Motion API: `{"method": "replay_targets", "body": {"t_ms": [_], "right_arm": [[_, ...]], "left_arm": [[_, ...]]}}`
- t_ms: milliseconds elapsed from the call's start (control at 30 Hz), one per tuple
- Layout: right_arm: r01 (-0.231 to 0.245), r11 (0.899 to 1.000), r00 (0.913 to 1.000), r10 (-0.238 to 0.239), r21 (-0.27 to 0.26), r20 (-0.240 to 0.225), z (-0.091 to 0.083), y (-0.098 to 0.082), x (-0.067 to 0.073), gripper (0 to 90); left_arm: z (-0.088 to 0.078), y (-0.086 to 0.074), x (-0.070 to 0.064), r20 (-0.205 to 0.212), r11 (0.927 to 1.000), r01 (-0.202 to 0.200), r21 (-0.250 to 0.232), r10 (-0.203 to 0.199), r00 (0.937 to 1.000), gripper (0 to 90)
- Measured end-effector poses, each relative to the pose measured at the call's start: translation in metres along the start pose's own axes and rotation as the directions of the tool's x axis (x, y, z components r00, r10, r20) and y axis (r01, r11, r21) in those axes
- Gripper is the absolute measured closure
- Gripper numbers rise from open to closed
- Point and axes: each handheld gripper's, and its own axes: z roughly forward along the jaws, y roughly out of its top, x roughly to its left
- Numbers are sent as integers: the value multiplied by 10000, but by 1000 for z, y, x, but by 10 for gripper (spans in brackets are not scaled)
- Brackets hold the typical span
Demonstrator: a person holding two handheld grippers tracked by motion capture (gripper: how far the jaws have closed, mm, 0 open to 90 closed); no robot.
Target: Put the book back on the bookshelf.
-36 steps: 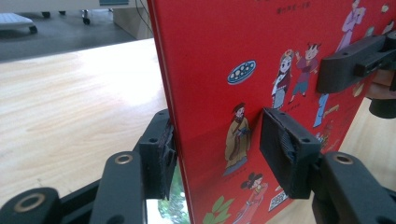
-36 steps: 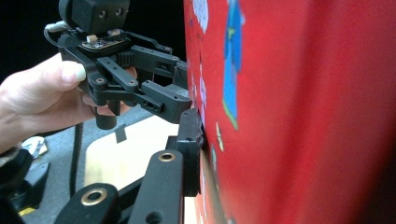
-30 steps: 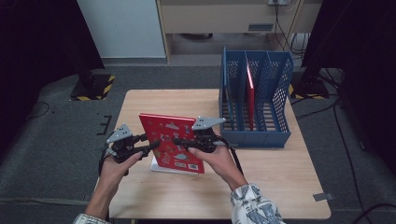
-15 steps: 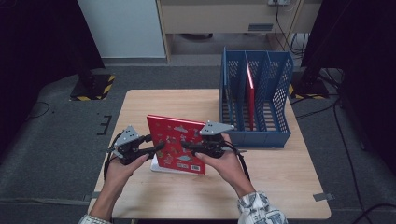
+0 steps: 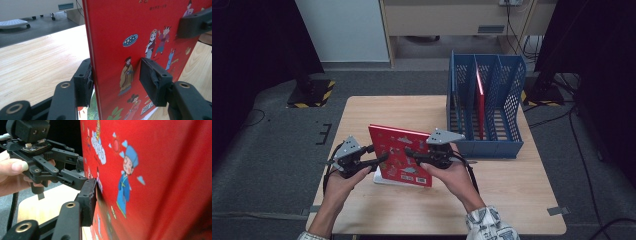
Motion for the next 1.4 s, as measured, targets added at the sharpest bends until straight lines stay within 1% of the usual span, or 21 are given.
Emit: {"method": "replay_targets", "body": {"t_ms": [67,100,267,367,467,533,600,667,700,800,967,1067,1167,1233,1400], "right_arm": [[43,10000,9998,-43,11,-177,0,0,-2,593],[88,10000,9997,-88,2,-236,0,0,-2,599],[171,9998,9992,-174,-88,-356,2,1,-5,609],[482,9987,9982,-487,-155,-358,5,3,-5,627],[656,9978,9973,-658,-100,-329,8,5,-4,627],[516,9986,9981,-518,-85,-325,8,6,-3,612],[384,9990,9990,-390,-223,-237,7,8,-2,599],[320,9989,9992,-328,-350,-228,6,10,-2,581],[219,9989,9994,-230,-416,-271,6,12,-2,570],[101,9978,9989,-131,-659,-448,4,16,-1,561],[38,9978,9977,-83,-665,-669,3,18,-1,569],[97,9973,9971,-152,-727,-749,4,18,2,552],[4,9971,9971,-62,-763,-757,5,18,2,566],[-20,9965,9970,-45,-840,-772,5,18,3,594],[-250,9944,9964,164,-1031,-835,5,19,2,643]], "left_arm": [[1,1,1,-29,10000,-72,36,72,10000,454],[2,1,1,-34,10000,-90,29,90,10000,454],[3,2,3,-140,9998,-176,-32,176,9997,453],[3,2,5,-251,9998,-172,-96,170,9995,449],[2,1,7,-281,9997,-158,-159,153,9995,447],[2,1,7,-213,9997,-137,-207,132,9997,445],[2,0,6,-246,9996,-184,-201,179,9995,442],[2,0,6,-234,9997,-127,-222,122,9997,437],[2,0,6,-263,9996,-131,-236,125,9996,435],[2,0,5,-294,9995,-140,-292,131,9995,423],[5,1,6,-445,9993,-90,-367,73,9990,409],[6,0,6,-404,9992,-54,-406,38,9992,407],[4,0,5,-366,9991,-61,-419,46,9993,410],[4,-1,5,-378,9990,-42,-437,26,9993,410],[4,-2,5,-370,9989,-6,-465,-11,9993,409]]}}
